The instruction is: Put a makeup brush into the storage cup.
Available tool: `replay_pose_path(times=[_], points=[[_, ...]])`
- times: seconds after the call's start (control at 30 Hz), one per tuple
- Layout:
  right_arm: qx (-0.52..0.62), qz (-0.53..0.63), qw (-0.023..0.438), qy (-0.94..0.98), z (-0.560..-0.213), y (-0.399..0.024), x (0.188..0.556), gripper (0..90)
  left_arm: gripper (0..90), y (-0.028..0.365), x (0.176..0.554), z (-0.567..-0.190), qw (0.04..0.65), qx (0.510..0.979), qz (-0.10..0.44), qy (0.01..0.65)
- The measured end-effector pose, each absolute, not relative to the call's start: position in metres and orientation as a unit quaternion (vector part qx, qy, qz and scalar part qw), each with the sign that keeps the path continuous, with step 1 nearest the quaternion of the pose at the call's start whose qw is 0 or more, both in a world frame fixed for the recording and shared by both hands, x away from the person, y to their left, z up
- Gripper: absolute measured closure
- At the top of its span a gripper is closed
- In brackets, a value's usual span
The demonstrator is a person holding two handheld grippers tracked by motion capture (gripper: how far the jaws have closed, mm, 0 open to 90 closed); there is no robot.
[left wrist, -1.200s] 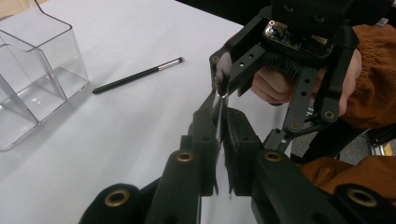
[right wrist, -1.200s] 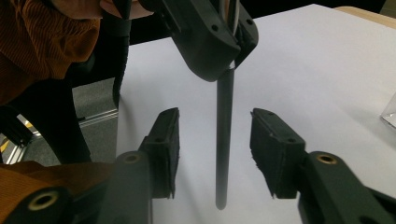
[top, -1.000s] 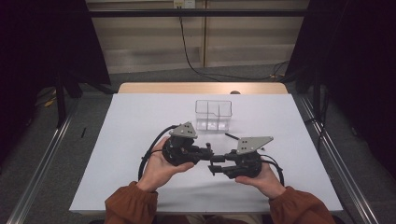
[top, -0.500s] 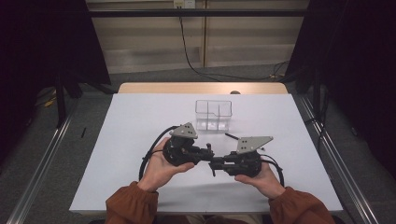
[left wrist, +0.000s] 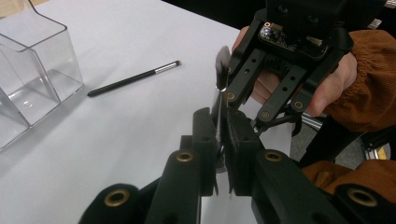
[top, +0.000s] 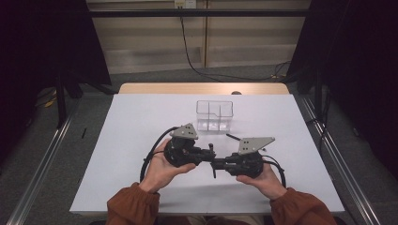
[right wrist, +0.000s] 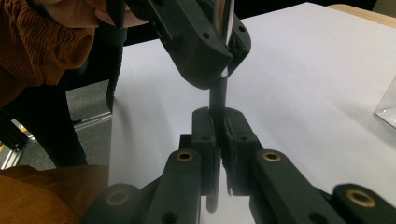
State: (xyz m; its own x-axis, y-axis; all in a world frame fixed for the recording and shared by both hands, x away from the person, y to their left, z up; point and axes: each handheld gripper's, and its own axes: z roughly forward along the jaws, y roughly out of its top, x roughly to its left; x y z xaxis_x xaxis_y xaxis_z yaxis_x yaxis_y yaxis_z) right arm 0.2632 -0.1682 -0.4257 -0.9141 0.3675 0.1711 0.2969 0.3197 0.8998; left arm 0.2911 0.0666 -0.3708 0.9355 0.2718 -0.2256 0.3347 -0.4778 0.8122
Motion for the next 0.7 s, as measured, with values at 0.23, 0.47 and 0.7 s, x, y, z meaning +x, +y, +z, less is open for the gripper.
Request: replay_pose_path(times=[0.23,0.47,0.7], points=[[0.203,0.547,0.036,0.811,-0.425,-0.169,0.264,84.1,81.9,0.068,0.291,-0.372,0.491,0.852,-0.029,0.179],[0.211,0.551,0.038,0.807,-0.425,-0.173,0.269,84.1,65.3,0.077,0.293,-0.373,0.505,0.842,-0.015,0.187],[0.219,0.555,0.044,0.802,-0.423,-0.180,0.270,84.1,42.6,0.082,0.294,-0.376,0.520,0.828,0.004,0.213]])
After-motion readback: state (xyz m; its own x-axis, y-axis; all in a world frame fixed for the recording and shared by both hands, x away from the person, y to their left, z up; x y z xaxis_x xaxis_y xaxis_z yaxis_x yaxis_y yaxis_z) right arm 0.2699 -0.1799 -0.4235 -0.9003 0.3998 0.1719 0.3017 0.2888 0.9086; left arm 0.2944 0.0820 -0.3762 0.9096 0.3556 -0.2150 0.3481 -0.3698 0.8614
